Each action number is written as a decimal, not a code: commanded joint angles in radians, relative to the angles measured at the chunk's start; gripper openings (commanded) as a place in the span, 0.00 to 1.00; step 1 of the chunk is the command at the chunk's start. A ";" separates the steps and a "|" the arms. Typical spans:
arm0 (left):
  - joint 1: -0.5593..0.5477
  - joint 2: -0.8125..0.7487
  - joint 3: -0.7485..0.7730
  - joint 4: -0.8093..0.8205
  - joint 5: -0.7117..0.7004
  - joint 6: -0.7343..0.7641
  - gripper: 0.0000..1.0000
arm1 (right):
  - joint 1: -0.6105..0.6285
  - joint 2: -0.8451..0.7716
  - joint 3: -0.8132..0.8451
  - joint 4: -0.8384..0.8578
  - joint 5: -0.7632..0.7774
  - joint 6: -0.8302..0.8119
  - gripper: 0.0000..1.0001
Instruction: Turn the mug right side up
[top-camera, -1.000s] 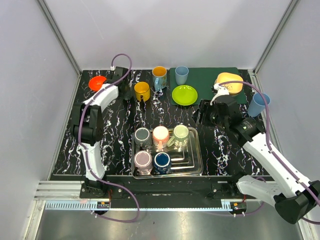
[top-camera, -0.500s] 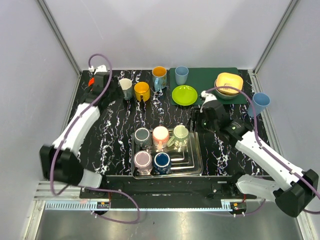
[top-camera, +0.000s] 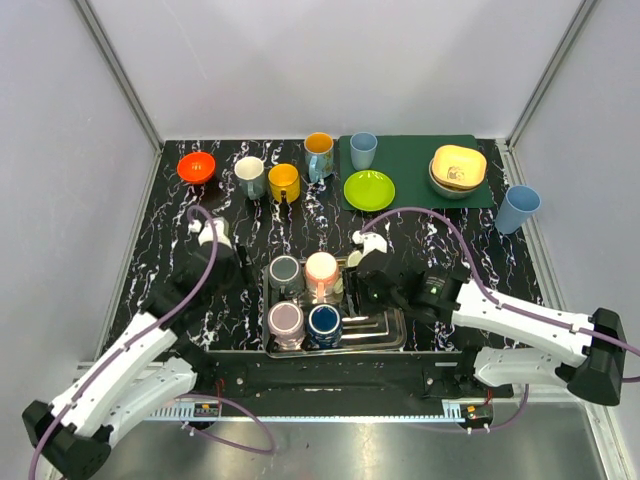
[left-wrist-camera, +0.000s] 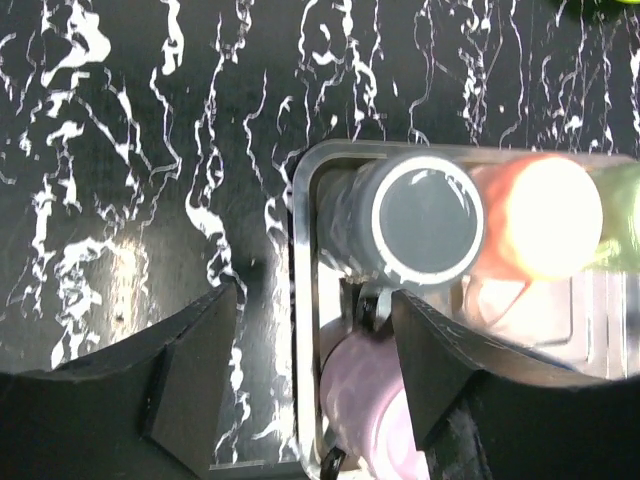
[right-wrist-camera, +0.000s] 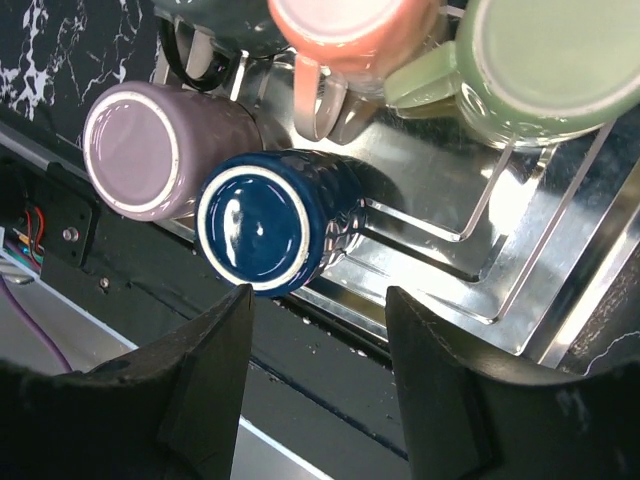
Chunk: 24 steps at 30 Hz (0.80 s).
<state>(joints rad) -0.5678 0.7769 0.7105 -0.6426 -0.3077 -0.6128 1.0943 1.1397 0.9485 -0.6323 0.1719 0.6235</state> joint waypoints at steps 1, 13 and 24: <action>-0.052 -0.151 -0.006 -0.133 0.061 -0.033 0.66 | 0.016 -0.055 -0.019 0.017 0.083 0.108 0.61; -0.380 0.025 0.054 -0.284 0.180 -0.169 0.65 | 0.016 -0.038 0.047 -0.029 0.146 0.005 0.63; -0.449 0.087 -0.055 -0.244 0.191 -0.254 0.64 | 0.016 -0.077 0.004 0.016 0.147 -0.048 0.64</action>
<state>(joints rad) -1.0031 0.8288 0.6586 -0.9272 -0.1379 -0.8410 1.1034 1.0863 0.9535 -0.6506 0.2806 0.6125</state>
